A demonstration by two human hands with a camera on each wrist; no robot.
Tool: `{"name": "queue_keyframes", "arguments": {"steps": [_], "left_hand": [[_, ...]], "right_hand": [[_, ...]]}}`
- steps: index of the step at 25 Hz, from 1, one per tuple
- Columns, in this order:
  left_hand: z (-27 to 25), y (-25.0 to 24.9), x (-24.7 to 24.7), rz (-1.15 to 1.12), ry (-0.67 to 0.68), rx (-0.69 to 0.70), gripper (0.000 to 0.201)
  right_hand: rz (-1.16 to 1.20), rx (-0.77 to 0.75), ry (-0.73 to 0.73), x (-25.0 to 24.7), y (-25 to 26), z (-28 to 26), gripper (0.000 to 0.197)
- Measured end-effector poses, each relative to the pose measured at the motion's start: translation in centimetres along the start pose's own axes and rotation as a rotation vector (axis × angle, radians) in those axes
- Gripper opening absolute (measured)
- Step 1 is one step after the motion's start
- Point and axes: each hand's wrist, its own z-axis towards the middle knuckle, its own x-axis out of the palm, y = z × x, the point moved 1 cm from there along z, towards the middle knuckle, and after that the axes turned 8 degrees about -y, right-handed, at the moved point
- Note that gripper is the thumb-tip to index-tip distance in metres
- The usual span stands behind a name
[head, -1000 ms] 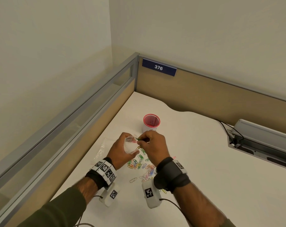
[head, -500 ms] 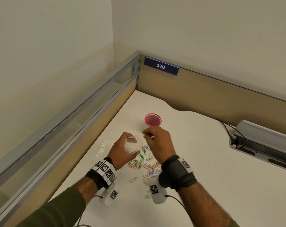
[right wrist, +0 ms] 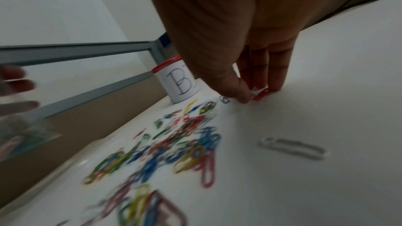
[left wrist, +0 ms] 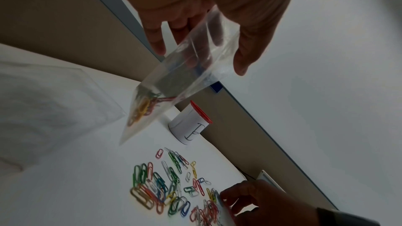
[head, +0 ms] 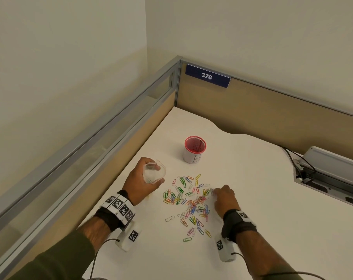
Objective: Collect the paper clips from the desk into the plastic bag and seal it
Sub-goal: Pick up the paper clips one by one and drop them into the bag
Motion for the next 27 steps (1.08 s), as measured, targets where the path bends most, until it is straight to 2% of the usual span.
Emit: {"name": "queue_keyframes", "arguments": {"steps": [2,5,9,10,15,19,22,27], "left_hand": [[0.0,0.0,0.2,-0.003,-0.002,0.002,0.052],[0.1,-0.3,0.5,-0.008,0.001,0.005,0.052],[0.1,-0.5,0.7,-0.020,0.002,-0.001,0.051],[0.1,-0.5,0.8,-0.022,0.000,-0.001,0.051],[0.4,-0.8,1.1,-0.037,-0.002,-0.001,0.051],[0.6,-0.8,1.2,-0.048,0.003,-0.010,0.051],[0.7,-0.7,1.2,-0.057,0.000,-0.013,0.051],[0.8,-0.7,1.4,-0.070,0.004,-0.019,0.051]], "right_hand": [[0.019,-0.072,0.051,0.6,1.4,-0.5,0.033],[0.103,-0.080,0.006,0.5,2.4,-1.1,0.027],[0.063,-0.151,0.085,1.2,3.0,-1.7,0.058],[0.035,-0.172,0.090,1.5,3.4,-1.8,0.058],[-0.036,-0.251,-0.013,2.1,4.3,-1.8,0.023],[-0.052,-0.240,-0.037,2.0,4.1,-1.6,0.015],[0.011,-0.170,-0.040,1.4,3.7,-1.3,0.017],[0.337,-0.037,-0.109,-1.6,3.2,-1.2,0.012]]}}
